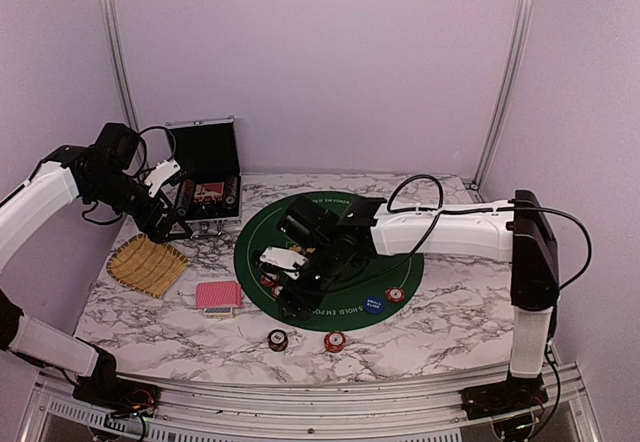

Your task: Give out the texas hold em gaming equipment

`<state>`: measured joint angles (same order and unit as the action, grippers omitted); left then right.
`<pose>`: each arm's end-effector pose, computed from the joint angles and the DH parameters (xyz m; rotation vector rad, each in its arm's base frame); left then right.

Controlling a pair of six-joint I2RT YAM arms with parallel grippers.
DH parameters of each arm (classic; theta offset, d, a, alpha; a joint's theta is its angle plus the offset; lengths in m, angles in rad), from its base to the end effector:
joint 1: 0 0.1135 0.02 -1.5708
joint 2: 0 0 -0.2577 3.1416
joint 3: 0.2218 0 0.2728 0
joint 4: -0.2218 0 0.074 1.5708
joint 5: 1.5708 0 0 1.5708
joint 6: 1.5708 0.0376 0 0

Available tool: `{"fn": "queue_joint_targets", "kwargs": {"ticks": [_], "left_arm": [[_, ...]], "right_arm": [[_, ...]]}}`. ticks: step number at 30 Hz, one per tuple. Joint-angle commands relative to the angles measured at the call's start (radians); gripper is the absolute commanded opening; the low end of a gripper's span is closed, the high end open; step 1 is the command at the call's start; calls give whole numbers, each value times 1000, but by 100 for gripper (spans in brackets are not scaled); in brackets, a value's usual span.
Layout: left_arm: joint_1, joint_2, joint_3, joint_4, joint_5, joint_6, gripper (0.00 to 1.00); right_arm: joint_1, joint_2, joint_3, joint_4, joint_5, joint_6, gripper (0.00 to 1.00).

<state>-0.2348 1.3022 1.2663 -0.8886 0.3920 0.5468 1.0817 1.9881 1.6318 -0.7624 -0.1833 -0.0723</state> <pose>0.2740 -0.0803 0.3256 1.0729 2.1808 -0.3495 0.2022 0.3945 0.2127 -1.5684 2.3017 0.5337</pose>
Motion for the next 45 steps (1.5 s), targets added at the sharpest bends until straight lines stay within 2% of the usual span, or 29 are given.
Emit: {"fn": "queue_joint_targets", "kwargs": {"ticks": [1, 23, 45], "left_arm": [[-4, -24, 21, -32, 10, 6, 99], [-4, -29, 26, -38, 3, 10, 99], [-5, -20, 21, -39, 12, 15, 99]], "right_arm": [[29, 26, 22, 22, -47, -35, 78], [101, 161, 74, 28, -54, -81, 70], [103, 193, 77, 44, -35, -78, 59]]}}
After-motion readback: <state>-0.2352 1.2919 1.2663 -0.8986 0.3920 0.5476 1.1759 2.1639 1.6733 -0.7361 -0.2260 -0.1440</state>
